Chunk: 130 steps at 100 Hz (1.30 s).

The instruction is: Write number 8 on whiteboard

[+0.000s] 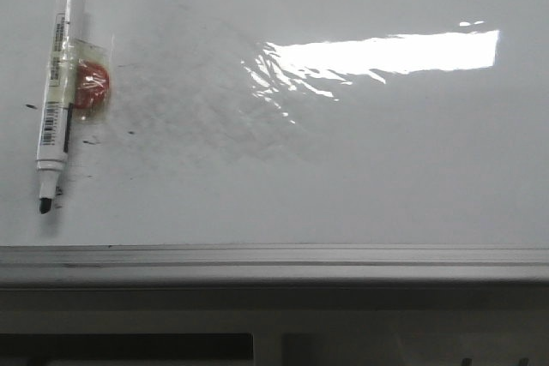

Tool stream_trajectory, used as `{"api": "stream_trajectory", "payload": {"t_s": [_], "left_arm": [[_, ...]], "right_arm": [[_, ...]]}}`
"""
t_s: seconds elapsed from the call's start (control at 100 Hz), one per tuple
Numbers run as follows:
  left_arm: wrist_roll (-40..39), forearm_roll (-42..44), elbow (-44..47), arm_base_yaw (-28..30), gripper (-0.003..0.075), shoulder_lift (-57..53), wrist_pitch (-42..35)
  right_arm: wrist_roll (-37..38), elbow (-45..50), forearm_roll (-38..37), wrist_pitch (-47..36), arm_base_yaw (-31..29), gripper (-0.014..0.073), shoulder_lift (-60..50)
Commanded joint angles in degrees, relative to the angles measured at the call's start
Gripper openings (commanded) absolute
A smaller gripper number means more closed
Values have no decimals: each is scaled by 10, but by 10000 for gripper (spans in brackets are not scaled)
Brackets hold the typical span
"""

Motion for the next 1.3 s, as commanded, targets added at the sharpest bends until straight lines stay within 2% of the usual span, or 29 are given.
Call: {"api": "stream_trajectory", "payload": {"t_s": [0.0, 0.11, 0.3, 0.54, 0.66, 0.71, 0.76, 0.88, 0.95, 1.04, 1.1, 1.19, 1.29], "left_arm": [[-5, -12, 21, 1, -20, -16, -62], [-5, -21, 11, 1, -21, -10, -61], [12, -17, -60, 1, -21, 51, -26], [12, -43, -139, 1, -20, 153, -13], [12, -39, -145, 1, -16, 184, -14], [12, -42, -145, 1, 14, 195, -14], [12, -42, -145, 1, 83, 205, -18], [12, -44, -145, 1, 346, 232, -73], [15, -33, -145, 1, 436, 248, -116], [22, 15, -145, -13, 445, 271, -163], [22, 17, -145, -38, 440, 285, -202], [21, 17, -147, -102, 440, 304, -255], [11, 17, -153, -190, 440, 334, -266]], "right_arm": [[-1, 7, 24, -59, -3, -63, -13], [-1, -3, 89, -52, -1, -63, -12], [-1, -56, 90, 9, -1, -63, 23], [-4, -158, 90, 103, -1, -63, 138], [-4, -174, 90, 102, -1, -63, 174], [-4, -173, 90, 93, -1, -63, 182], [-4, -173, 90, 92, -1, -63, 187], [-4, -173, 90, 97, -1, -63, 191], [-4, -173, 90, 103, -1, -63, 191], [-4, -173, 90, 103, -1, -63, 191], [-4, -173, 90, 103, -1, -63, 191], [-4, -173, 90, 103, -1, -63, 191], [-4, -173, 90, 103, -1, -63, 191]]}}
